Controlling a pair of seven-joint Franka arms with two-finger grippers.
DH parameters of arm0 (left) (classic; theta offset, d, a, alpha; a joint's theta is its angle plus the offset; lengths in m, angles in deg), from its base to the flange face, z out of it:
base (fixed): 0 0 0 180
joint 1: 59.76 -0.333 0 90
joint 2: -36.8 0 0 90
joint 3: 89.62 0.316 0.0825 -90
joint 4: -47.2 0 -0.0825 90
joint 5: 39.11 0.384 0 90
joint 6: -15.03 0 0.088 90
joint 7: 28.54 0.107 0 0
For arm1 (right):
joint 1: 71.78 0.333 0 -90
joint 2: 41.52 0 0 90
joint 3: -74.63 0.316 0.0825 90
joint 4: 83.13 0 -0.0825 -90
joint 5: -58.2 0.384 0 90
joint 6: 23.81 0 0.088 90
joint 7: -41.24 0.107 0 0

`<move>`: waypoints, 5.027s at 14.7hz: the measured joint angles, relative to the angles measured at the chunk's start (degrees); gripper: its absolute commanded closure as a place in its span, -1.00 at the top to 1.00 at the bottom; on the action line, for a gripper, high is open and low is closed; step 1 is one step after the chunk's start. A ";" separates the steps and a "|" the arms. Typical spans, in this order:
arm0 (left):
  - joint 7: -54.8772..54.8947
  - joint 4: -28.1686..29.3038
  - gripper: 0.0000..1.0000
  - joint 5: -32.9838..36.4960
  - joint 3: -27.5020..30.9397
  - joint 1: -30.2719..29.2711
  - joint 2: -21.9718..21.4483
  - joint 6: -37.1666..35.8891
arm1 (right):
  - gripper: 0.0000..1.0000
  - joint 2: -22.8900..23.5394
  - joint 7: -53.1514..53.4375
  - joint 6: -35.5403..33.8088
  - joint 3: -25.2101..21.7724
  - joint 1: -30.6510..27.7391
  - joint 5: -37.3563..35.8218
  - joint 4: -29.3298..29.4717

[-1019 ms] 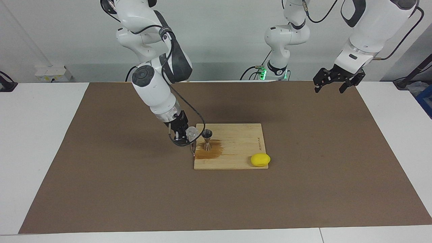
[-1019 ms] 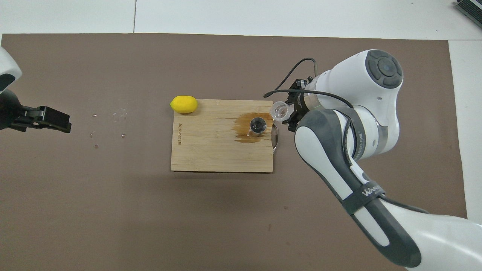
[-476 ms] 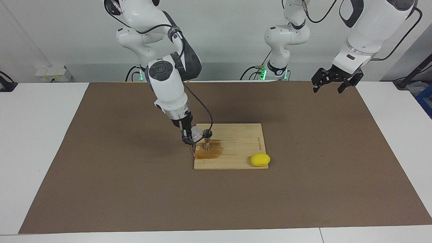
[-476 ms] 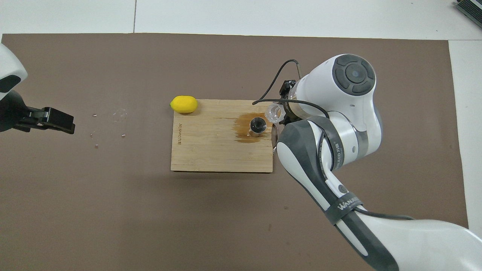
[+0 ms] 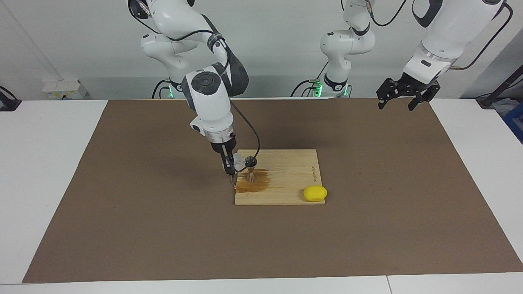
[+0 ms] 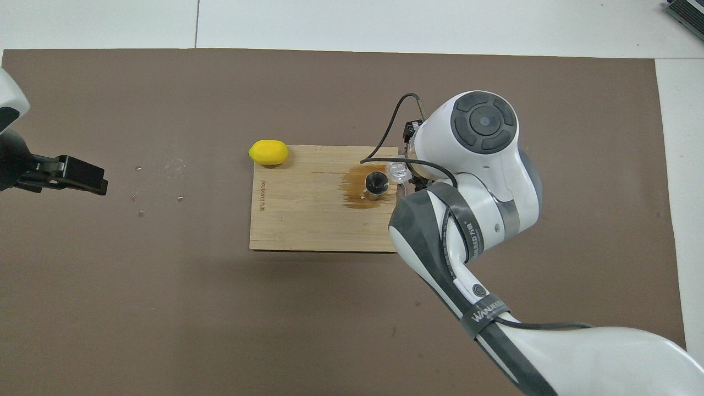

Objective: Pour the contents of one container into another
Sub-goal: 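Tilt the glass with the right gripper to pour into the cup, then turn the glass upright and carry it back with the right gripper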

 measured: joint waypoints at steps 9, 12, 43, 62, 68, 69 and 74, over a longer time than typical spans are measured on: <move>0.00 0.24 1.00 0.00 0.13 -0.34 0.00 -0.23 | -1.00 0.57 0.00 -0.18 0.00 2.59 -7.52 0.00; 0.00 0.45 1.00 0.00 0.13 -0.39 0.00 -0.24 | -1.00 0.57 0.00 -0.29 0.00 3.16 -8.35 0.01; -0.01 1.29 1.00 0.00 -0.02 -0.42 -0.43 -0.24 | -1.00 0.64 0.00 -6.94 -0.21 5.59 -12.56 4.06; -0.01 1.31 1.00 0.00 -0.01 -0.42 -0.44 -0.24 | -1.00 2.11 -11.90 -6.74 -0.54 -11.92 17.18 2.08; -0.01 1.31 1.00 0.00 -0.01 -0.42 -0.44 -0.24 | -1.00 1.10 -28.20 -4.05 -0.73 -23.23 31.22 -7.83; -0.01 1.31 1.00 0.00 0.00 -0.42 -0.44 -0.24 | -1.00 0.89 -31.36 -4.03 -0.74 -24.98 33.01 -9.32; -0.01 1.31 1.00 0.00 -0.01 -0.42 -0.44 -0.24 | -1.00 0.96 -44.40 -4.01 -0.74 -31.55 39.58 -14.86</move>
